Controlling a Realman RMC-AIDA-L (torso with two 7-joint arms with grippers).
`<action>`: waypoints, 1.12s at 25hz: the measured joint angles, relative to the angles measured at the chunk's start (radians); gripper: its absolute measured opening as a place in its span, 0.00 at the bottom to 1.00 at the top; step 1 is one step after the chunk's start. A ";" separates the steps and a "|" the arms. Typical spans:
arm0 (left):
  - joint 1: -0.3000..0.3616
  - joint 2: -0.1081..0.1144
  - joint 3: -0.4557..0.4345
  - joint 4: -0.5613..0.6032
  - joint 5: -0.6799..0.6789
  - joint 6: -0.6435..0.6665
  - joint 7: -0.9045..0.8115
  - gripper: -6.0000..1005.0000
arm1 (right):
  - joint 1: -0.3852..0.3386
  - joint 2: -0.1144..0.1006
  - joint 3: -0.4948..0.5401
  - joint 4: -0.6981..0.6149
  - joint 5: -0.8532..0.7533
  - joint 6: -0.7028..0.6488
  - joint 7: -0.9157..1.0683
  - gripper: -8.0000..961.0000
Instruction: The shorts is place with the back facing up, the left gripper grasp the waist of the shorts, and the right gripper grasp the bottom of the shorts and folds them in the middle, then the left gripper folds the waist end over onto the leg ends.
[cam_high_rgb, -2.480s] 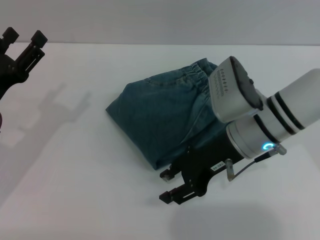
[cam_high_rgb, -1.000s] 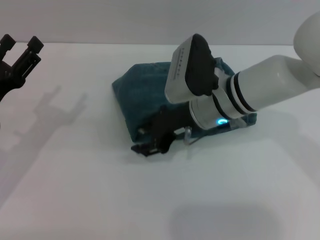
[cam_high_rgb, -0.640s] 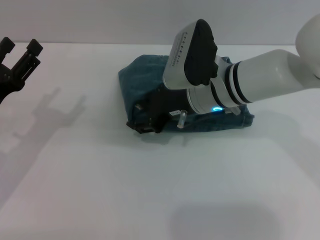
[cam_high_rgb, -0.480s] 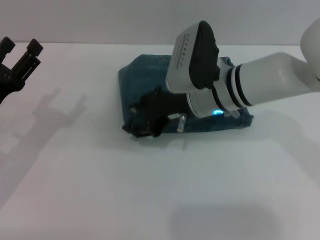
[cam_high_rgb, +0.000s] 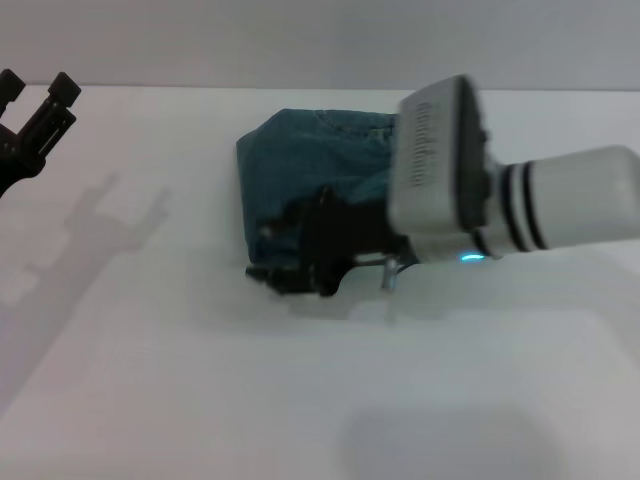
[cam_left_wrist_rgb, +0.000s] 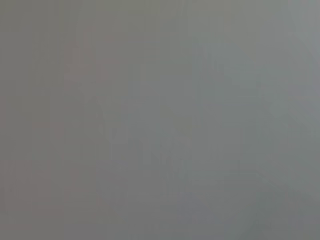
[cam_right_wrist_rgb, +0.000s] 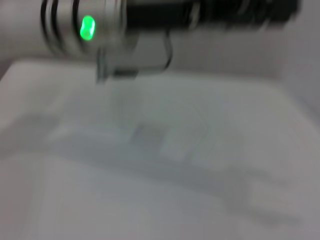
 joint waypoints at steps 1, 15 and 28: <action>-0.001 0.000 0.000 0.000 -0.003 0.000 0.000 0.84 | -0.024 -0.001 0.017 -0.004 0.059 0.001 -0.053 0.56; 0.001 -0.002 -0.001 -0.030 -0.034 0.028 0.041 0.84 | -0.214 -0.005 0.284 0.298 1.048 -0.203 -0.906 0.56; 0.018 -0.004 -0.002 -0.231 -0.304 0.166 0.277 0.84 | -0.085 0.004 0.307 0.714 1.799 -0.393 -1.321 0.56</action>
